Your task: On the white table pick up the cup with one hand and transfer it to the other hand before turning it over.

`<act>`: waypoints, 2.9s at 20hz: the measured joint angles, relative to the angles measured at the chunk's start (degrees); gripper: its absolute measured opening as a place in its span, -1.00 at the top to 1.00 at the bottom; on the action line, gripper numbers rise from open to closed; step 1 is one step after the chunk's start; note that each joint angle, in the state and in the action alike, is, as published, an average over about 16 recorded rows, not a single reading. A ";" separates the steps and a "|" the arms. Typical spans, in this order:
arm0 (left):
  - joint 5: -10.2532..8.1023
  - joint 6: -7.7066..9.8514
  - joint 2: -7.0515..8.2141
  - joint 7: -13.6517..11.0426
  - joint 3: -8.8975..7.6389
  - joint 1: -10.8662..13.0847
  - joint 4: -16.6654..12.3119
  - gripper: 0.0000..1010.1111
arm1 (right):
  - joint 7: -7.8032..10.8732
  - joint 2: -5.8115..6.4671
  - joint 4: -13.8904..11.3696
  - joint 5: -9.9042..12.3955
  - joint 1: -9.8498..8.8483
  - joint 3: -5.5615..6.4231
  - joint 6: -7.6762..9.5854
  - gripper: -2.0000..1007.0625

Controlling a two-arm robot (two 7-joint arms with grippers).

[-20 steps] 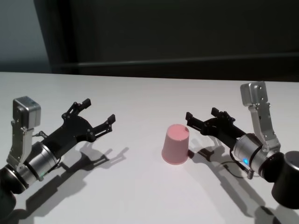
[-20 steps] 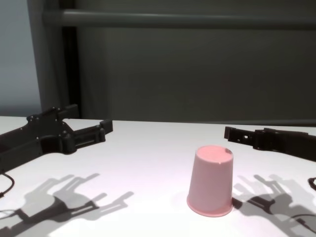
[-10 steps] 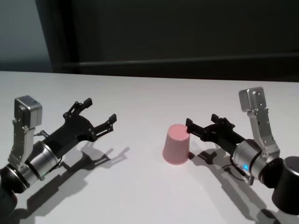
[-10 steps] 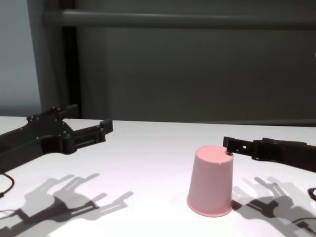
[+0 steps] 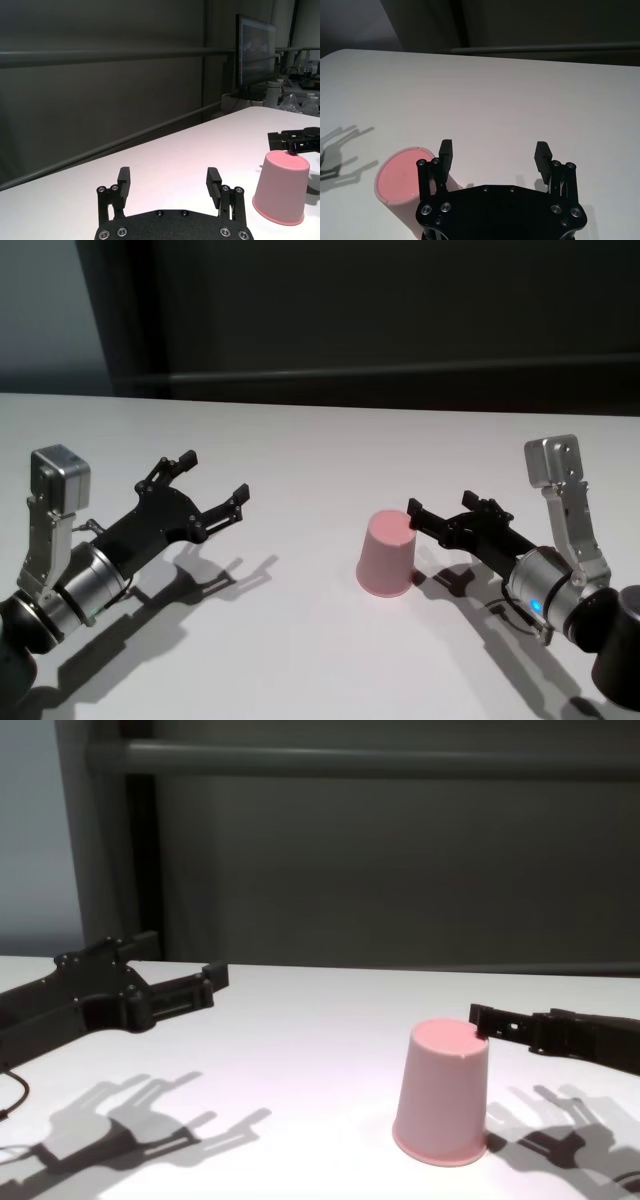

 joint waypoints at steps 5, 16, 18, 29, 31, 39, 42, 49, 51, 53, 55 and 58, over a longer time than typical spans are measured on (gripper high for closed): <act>0.00 0.00 0.00 0.00 0.00 0.00 0.00 -0.98 | -0.20 0.04 -0.87 -0.44 -1.27 1.30 0.06 -0.99; 0.00 0.00 0.00 0.00 0.00 0.00 0.00 -0.98 | -0.08 -0.37 -2.14 -1.55 -3.18 3.52 0.20 -0.99; 0.00 0.00 0.00 0.00 0.00 0.00 0.00 -0.98 | 0.07 -0.57 -2.16 -1.74 -3.26 3.75 0.24 -0.99; 0.00 0.00 0.00 0.00 0.00 0.00 0.00 -0.98 | 0.71 -1.35 -1.88 -2.36 -3.08 4.31 0.38 -0.99; 0.00 0.00 0.00 0.00 0.00 0.00 0.00 -0.98 | 0.73 -1.38 -1.83 -2.38 -3.05 4.32 0.41 -0.99; 0.00 0.00 0.00 0.00 0.00 0.00 0.00 -0.98 | 0.69 -1.31 -1.82 -2.37 -3.03 4.24 0.41 -0.99; 0.00 0.00 0.00 0.00 0.00 0.00 0.00 -0.98 | 0.67 -1.29 -1.82 -2.37 -3.03 4.21 0.40 -0.99; 0.00 0.00 0.00 0.00 0.00 0.00 0.00 -0.98 | 0.64 -1.25 -1.83 -2.35 -3.03 4.17 0.39 -0.99; 0.00 0.00 0.00 0.00 0.00 0.00 0.00 -0.98 | 0.64 -1.24 -1.84 -2.34 -3.03 4.15 0.38 -0.99; 0.00 0.00 0.00 0.00 0.00 0.00 0.00 -0.98 | 0.63 -1.23 -1.84 -2.34 -3.03 4.14 0.37 -0.99; 0.00 0.00 0.00 0.00 0.00 0.00 0.00 -0.98 | 0.62 -1.23 -1.85 -2.33 -3.03 4.13 0.36 -0.99; 0.00 0.00 0.00 0.00 0.00 0.00 0.00 -0.98 | 0.62 -1.22 -1.86 -2.32 -3.03 4.12 0.35 -0.99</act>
